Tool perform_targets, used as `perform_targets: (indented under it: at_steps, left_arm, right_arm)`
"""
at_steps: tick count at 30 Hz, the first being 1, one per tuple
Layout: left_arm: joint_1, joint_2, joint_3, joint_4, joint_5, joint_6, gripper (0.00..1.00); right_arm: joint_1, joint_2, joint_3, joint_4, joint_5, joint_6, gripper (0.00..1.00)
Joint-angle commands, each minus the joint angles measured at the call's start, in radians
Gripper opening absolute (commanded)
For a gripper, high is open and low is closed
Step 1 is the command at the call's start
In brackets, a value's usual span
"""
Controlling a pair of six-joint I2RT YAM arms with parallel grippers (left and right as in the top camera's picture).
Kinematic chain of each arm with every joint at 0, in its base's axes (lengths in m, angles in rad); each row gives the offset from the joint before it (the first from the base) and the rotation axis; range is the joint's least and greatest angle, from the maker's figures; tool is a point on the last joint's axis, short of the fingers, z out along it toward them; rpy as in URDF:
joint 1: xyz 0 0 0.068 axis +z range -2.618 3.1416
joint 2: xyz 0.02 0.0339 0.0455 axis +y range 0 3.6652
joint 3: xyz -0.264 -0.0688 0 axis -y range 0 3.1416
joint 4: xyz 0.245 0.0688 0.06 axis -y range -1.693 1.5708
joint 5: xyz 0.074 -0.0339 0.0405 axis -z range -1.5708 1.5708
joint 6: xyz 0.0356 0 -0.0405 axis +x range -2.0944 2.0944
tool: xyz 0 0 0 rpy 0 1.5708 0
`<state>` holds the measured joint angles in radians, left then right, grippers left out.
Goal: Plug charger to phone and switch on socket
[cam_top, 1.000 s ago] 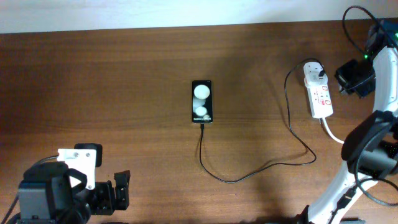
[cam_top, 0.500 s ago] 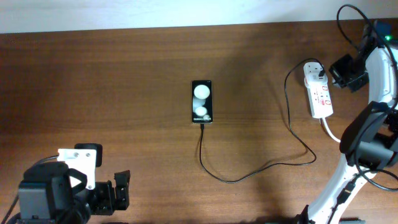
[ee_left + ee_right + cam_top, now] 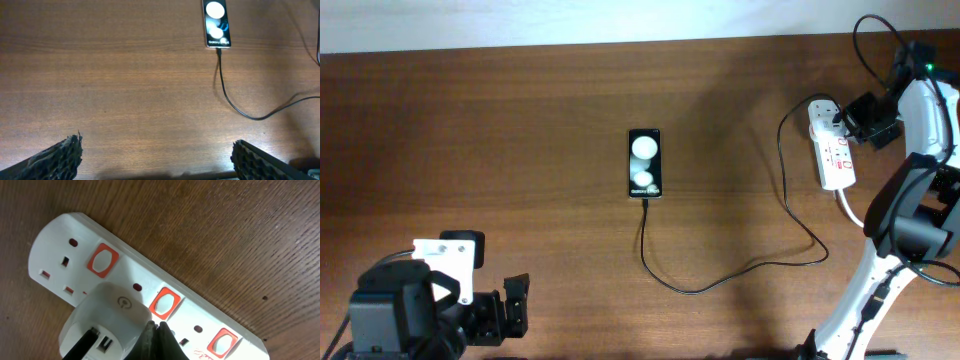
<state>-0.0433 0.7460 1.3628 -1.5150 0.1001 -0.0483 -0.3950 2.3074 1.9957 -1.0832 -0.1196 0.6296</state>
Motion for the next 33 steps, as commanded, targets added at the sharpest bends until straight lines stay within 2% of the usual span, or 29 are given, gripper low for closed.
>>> perform_targets:
  at_steps: [1, 7, 21, 33]
  left_arm:
    - [0.002, -0.003, 0.000, 0.002, -0.004, 0.000, 0.99]
    - [0.002, -0.003, 0.000, 0.002, -0.004, 0.000, 0.99]
    - [0.002, -0.003, 0.000, 0.002, -0.004, 0.000, 0.99]
    - [0.002, -0.003, 0.000, 0.002, -0.004, 0.000, 0.99]
  right_arm:
    - [0.003, 0.060, 0.020, 0.006, -0.009, 0.006, 0.05]
    - [0.049, 0.141, 0.017, -0.002, -0.001, -0.019, 0.05]
    - [0.074, 0.142, 0.017, -0.080, 0.005, -0.103, 0.04]
    - [0.072, 0.139, 0.017, -0.260, 0.208, -0.098, 0.04]
